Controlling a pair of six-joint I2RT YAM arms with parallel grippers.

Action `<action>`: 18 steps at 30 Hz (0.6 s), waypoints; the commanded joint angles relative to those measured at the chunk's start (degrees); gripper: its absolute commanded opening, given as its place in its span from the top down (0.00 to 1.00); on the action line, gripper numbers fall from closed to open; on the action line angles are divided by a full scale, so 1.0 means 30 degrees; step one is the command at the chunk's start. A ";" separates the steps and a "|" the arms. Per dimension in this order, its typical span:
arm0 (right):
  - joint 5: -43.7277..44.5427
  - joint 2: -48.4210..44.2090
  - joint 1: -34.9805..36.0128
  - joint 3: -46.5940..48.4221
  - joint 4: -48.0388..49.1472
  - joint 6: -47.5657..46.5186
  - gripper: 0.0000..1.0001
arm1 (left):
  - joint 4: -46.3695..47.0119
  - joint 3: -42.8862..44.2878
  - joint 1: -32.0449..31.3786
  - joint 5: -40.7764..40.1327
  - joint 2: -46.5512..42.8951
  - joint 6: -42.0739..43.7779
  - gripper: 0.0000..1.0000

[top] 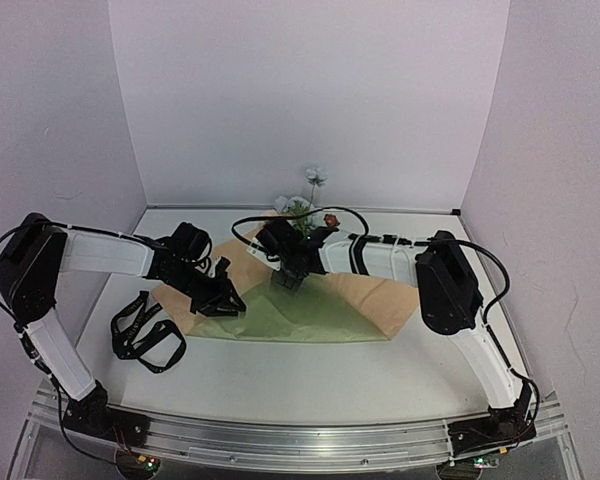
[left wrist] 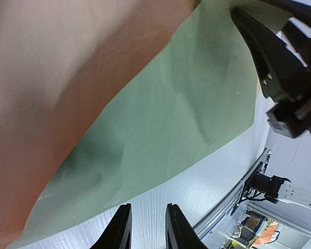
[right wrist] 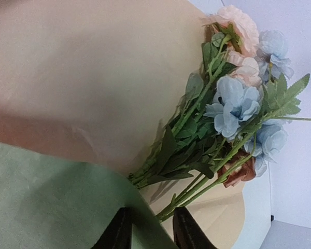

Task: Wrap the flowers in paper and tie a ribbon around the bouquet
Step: Fold the bottom corner of the flattened wrapping paper at the center of the board.

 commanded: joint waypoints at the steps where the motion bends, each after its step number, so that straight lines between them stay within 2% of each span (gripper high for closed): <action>1: 0.0561 -0.0574 -0.0170 0.0890 -0.0059 0.1130 0.51 | 0.1586 -0.0143 -0.0037 0.0172 0.1164 -0.0489 0.76; 5: 0.0567 -0.1899 -0.0285 0.0686 -0.1441 0.2519 0.26 | 0.2015 0.0007 -0.0038 -0.0236 0.2121 -0.0632 0.77; 8: 0.0418 -0.3944 -0.0307 -0.0828 -0.2470 0.4675 0.05 | 0.2019 0.0117 -0.0023 -0.0804 0.2688 -0.0758 0.77; 9: 0.0239 -0.4793 -0.0322 -0.1355 -0.2854 0.5533 0.02 | 0.1890 0.0194 -0.0029 -0.1022 0.2872 -0.0736 0.78; 12: -0.0524 -0.6952 -0.0310 -0.3014 -0.4270 0.7851 0.02 | 0.1713 0.0331 -0.0032 -0.1512 0.3236 -0.0833 0.78; 18: -0.4501 -1.1127 -0.0323 -0.7782 -0.5539 1.3985 0.02 | 0.1579 0.0489 -0.0008 -0.1970 0.3458 -0.0967 0.82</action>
